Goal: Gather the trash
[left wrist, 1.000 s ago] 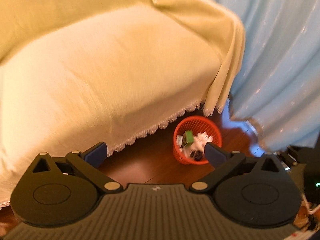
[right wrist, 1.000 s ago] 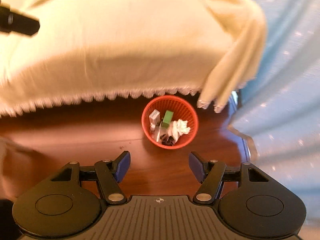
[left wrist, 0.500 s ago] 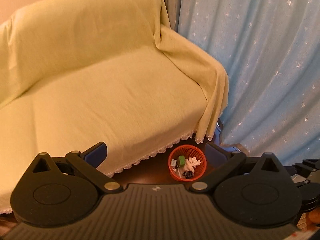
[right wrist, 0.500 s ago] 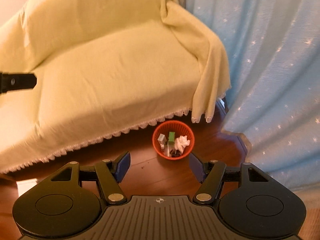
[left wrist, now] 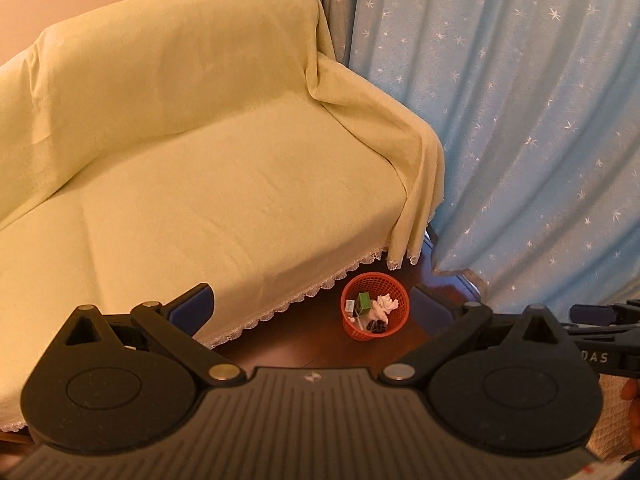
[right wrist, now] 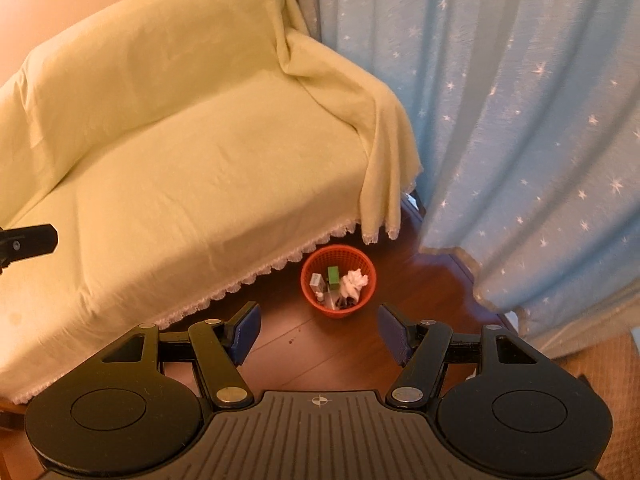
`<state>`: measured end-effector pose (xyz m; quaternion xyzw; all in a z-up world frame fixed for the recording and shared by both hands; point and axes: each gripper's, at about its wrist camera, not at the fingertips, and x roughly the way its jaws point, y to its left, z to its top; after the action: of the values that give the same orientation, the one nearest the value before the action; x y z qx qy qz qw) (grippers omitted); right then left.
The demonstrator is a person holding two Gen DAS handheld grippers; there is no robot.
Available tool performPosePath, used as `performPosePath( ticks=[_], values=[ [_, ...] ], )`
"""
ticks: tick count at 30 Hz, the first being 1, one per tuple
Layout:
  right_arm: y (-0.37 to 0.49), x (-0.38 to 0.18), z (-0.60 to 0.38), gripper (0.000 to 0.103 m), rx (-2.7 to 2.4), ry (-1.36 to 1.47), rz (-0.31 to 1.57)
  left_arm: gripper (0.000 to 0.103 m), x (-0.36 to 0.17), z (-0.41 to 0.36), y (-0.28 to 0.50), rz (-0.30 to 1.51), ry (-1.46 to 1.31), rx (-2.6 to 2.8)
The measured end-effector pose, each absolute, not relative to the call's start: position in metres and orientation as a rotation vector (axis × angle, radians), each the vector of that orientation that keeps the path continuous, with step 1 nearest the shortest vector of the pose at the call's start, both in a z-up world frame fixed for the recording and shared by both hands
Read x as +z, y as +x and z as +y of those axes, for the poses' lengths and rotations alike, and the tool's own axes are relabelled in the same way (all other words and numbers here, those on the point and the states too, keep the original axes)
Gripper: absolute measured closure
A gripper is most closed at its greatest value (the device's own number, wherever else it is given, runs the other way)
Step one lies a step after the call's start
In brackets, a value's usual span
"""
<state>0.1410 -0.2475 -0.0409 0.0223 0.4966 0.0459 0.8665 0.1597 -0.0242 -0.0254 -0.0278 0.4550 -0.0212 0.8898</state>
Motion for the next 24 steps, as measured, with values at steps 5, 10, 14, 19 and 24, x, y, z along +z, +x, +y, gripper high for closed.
performPosePath(
  ticks=[5, 10, 14, 19, 24],
  values=[
    [0.120, -0.032, -0.238, 0.041, 0.076, 0.063, 1.028, 0.001, -0.018, -0.010, 0.138, 0.942, -0.034, -0.074],
    [0.113, -0.028, -0.235, 0.041, 0.086, 0.035, 1.028, 0.001, -0.014, -0.005, 0.122, 0.949, -0.022, -0.086],
    [0.111, -0.026, -0.235, 0.041, 0.094, -0.012, 1.029, 0.001, -0.013, -0.005, 0.116, 0.955, -0.016, -0.072],
    [0.107, -0.027, -0.235, 0.041, 0.097, -0.024, 1.030, 0.001, -0.013, -0.009, 0.114, 0.960, 0.000, -0.057],
    [0.105, -0.032, -0.233, 0.041, 0.101, -0.024, 1.047, 0.001, -0.017, -0.011, 0.114, 0.975, -0.006, -0.043]
  ],
)
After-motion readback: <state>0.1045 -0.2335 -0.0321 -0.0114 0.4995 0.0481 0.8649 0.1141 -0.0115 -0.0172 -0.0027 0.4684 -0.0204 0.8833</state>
